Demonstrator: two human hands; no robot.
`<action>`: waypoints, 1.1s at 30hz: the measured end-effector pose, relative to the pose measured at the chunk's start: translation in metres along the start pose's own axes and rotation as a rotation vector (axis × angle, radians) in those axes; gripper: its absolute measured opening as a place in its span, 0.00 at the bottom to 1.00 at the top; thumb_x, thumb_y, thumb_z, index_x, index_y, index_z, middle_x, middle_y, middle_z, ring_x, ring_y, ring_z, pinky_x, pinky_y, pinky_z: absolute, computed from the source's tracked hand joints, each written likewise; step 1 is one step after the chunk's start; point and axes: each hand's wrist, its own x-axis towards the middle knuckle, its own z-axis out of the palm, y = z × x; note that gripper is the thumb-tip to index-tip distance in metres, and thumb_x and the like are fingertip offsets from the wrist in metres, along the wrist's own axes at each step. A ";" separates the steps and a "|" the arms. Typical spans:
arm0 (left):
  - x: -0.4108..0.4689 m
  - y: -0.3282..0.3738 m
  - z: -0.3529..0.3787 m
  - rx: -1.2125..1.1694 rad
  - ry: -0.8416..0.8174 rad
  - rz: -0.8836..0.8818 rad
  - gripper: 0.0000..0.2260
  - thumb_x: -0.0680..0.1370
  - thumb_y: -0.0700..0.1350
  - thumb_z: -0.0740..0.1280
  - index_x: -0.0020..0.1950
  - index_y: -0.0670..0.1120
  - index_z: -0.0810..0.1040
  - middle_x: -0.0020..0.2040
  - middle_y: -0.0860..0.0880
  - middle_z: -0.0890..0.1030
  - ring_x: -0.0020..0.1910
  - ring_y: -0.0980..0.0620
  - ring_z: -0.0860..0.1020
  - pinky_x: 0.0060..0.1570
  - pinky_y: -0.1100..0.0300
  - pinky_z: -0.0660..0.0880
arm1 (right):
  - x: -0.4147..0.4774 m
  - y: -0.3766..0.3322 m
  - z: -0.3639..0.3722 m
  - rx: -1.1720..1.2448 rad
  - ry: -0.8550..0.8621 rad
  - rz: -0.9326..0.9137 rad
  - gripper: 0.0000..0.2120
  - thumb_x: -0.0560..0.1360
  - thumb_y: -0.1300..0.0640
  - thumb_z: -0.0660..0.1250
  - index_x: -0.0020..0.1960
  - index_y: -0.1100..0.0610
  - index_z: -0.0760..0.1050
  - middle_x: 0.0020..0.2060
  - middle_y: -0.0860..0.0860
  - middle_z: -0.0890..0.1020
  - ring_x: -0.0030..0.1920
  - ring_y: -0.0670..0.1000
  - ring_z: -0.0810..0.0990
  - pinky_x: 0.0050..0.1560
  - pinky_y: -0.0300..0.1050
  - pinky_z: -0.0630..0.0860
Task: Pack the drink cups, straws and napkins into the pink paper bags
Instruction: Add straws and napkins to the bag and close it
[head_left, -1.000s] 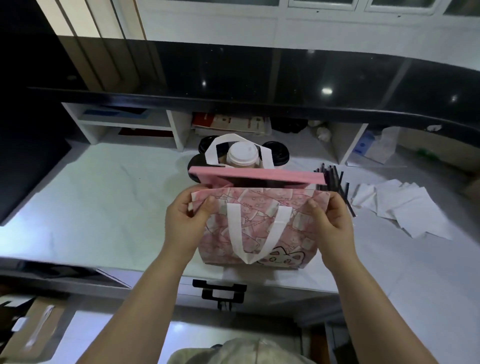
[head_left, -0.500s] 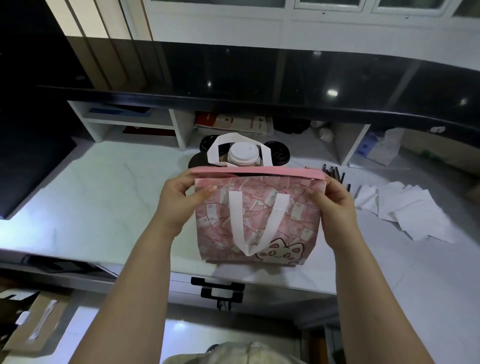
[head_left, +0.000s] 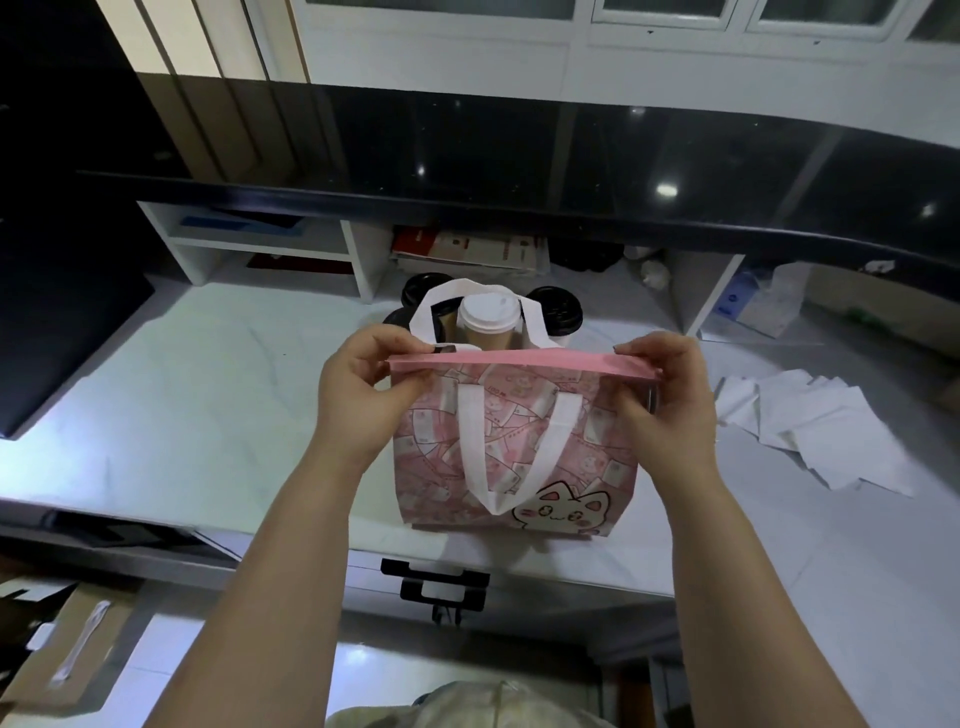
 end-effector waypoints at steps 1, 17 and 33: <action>0.000 0.000 0.000 0.070 -0.015 0.059 0.17 0.69 0.27 0.74 0.43 0.50 0.81 0.45 0.49 0.83 0.48 0.53 0.81 0.50 0.60 0.78 | 0.002 -0.001 -0.002 -0.115 -0.045 -0.106 0.20 0.71 0.72 0.65 0.50 0.47 0.75 0.48 0.39 0.78 0.53 0.41 0.77 0.54 0.36 0.73; 0.001 0.025 0.053 0.860 -0.182 0.422 0.08 0.74 0.49 0.72 0.53 0.58 0.82 0.47 0.59 0.83 0.50 0.55 0.78 0.51 0.57 0.57 | 0.011 -0.026 0.039 -0.723 -0.267 -0.390 0.11 0.73 0.54 0.65 0.51 0.55 0.82 0.45 0.51 0.81 0.46 0.59 0.78 0.46 0.56 0.74; -0.010 0.012 0.078 0.961 -0.122 0.313 0.09 0.73 0.39 0.68 0.44 0.53 0.83 0.39 0.55 0.82 0.44 0.50 0.77 0.50 0.53 0.58 | 0.011 -0.018 0.040 -0.670 -0.287 -0.341 0.10 0.66 0.59 0.60 0.36 0.56 0.81 0.31 0.50 0.80 0.37 0.57 0.76 0.38 0.51 0.72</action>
